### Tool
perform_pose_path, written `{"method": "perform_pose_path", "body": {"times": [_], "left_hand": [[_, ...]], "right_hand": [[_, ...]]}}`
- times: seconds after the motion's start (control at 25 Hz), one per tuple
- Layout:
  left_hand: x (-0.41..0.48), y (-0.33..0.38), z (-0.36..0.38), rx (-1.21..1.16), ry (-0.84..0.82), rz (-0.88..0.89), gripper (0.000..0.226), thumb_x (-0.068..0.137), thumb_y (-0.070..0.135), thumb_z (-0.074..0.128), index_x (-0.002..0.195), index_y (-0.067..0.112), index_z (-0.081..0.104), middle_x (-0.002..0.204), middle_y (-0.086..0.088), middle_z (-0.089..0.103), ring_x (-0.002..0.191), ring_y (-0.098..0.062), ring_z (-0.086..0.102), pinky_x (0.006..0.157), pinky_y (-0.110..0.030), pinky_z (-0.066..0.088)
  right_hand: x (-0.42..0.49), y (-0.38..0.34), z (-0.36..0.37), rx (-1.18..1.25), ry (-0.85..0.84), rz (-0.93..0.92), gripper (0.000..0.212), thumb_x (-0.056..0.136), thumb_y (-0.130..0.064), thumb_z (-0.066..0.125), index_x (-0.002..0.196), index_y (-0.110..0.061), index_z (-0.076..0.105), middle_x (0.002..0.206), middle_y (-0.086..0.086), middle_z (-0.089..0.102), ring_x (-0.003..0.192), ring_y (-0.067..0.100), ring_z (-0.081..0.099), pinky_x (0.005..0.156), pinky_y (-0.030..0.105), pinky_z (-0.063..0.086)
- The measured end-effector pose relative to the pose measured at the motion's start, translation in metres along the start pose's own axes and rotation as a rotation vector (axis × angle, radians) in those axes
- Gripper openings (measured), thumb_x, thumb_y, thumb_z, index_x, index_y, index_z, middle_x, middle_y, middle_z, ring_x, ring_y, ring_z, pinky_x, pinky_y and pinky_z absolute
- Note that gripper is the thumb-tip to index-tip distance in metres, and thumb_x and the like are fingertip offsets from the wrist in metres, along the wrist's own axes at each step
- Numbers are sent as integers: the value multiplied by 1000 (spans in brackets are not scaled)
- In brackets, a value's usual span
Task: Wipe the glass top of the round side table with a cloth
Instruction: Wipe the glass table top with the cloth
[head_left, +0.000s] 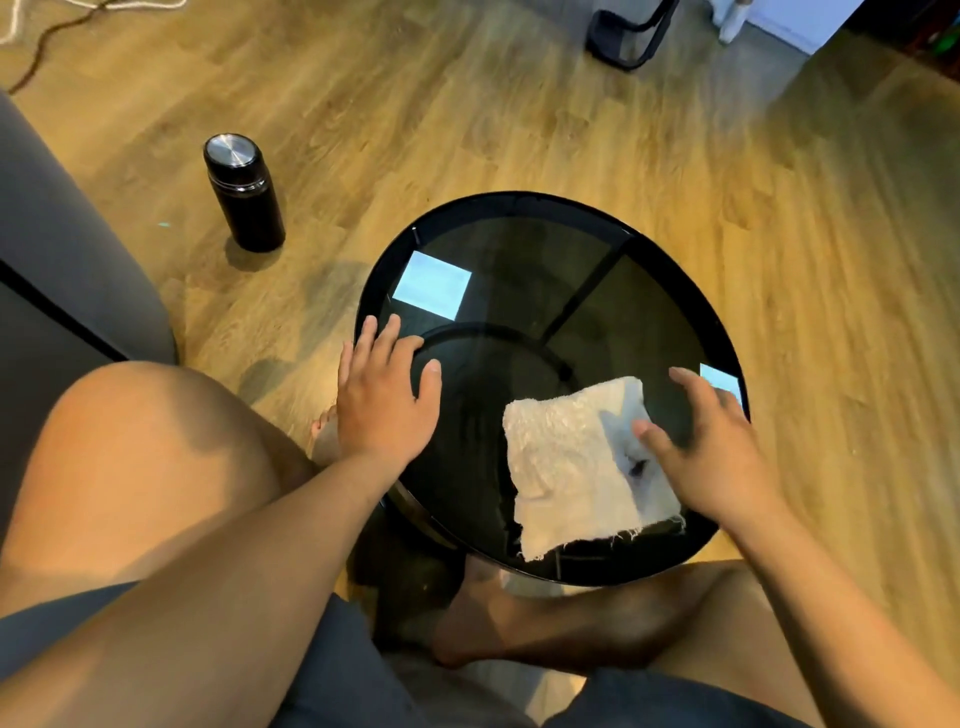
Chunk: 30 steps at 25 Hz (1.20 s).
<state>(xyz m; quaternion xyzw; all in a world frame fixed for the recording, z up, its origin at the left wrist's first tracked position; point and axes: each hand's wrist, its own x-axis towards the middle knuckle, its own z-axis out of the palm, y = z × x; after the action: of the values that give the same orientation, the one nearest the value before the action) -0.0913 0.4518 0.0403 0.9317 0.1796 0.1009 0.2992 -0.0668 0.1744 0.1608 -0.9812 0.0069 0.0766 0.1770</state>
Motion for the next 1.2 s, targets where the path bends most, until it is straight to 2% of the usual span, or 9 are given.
{"method": "perform_pose_path", "body": {"times": [0.08, 0.2, 0.36, 0.52, 0.72, 0.84, 0.92, 1.08, 1.2], "left_hand": [[0, 0, 0, -11, 1, 1, 42, 101, 42, 39, 133, 20, 56, 157, -4, 38, 151, -22, 18, 124, -46, 10], [0, -1, 1, -26, -2, 0, 47, 100, 44, 34, 132, 20, 57, 157, -4, 37, 151, -21, 18, 123, -46, 11], [-3, -1, 3, -20, -2, 2, 47, 100, 45, 32, 133, 21, 55, 159, -2, 35, 152, -19, 14, 123, -46, 10], [-3, -3, 3, -6, -11, -4, 46, 101, 45, 34, 135, 22, 54, 159, -1, 34, 152, -17, 12, 124, -42, 7], [-2, -2, 1, -59, -9, -1, 44, 100, 43, 36, 133, 21, 55, 158, 0, 35, 152, -17, 13, 124, -43, 7], [-1, -2, 0, -53, -6, -7, 44, 100, 42, 37, 133, 22, 56, 158, 0, 36, 152, -18, 15, 124, -43, 7], [-1, -2, 0, -56, 5, 2, 43, 99, 41, 39, 132, 21, 57, 157, -2, 38, 151, -19, 17, 124, -42, 8], [0, -1, -2, -64, -16, 1, 42, 99, 41, 40, 132, 21, 57, 157, -2, 37, 151, -20, 17, 124, -44, 8], [-1, -1, -2, -43, -26, 7, 44, 99, 43, 37, 133, 21, 55, 158, -3, 35, 152, -20, 14, 124, -44, 9]], "right_hand": [[-18, -1, 41, -88, -88, -170, 75, 89, -67, 39, 152, -28, 29, 158, 9, 26, 141, 28, 31, 108, 39, 35], [-48, -9, 109, -268, -194, -333, 68, 95, -64, 6, 155, -33, 15, 164, 3, 7, 150, 35, -2, 116, 62, 5], [-6, -25, 120, -274, -89, -340, 60, 100, -53, 10, 150, -31, 33, 161, 6, 23, 149, 38, 9, 114, 67, 5], [74, -50, 115, -284, -39, -340, 62, 97, -55, 7, 151, -33, 30, 162, 4, 20, 149, 37, 8, 115, 60, -5], [219, -82, 99, -83, 38, -200, 50, 99, -33, 24, 145, -23, 44, 157, 9, 33, 145, 31, 23, 116, 59, 11], [247, -93, 103, 83, 257, -117, 48, 96, -33, 29, 132, -16, 58, 140, 10, 53, 130, 27, 45, 110, 44, 32], [243, -101, 107, 37, 309, -45, 46, 98, -38, 30, 123, -13, 60, 133, 12, 55, 123, 30, 49, 107, 45, 33], [171, -114, 111, -34, 228, -302, 41, 95, -47, 38, 99, -13, 60, 102, 12, 64, 100, 35, 56, 90, 50, 43], [84, -98, 110, 56, 109, -538, 23, 93, -44, 53, 96, -22, 56, 88, -5, 58, 83, 20, 54, 78, 44, 46]]}}
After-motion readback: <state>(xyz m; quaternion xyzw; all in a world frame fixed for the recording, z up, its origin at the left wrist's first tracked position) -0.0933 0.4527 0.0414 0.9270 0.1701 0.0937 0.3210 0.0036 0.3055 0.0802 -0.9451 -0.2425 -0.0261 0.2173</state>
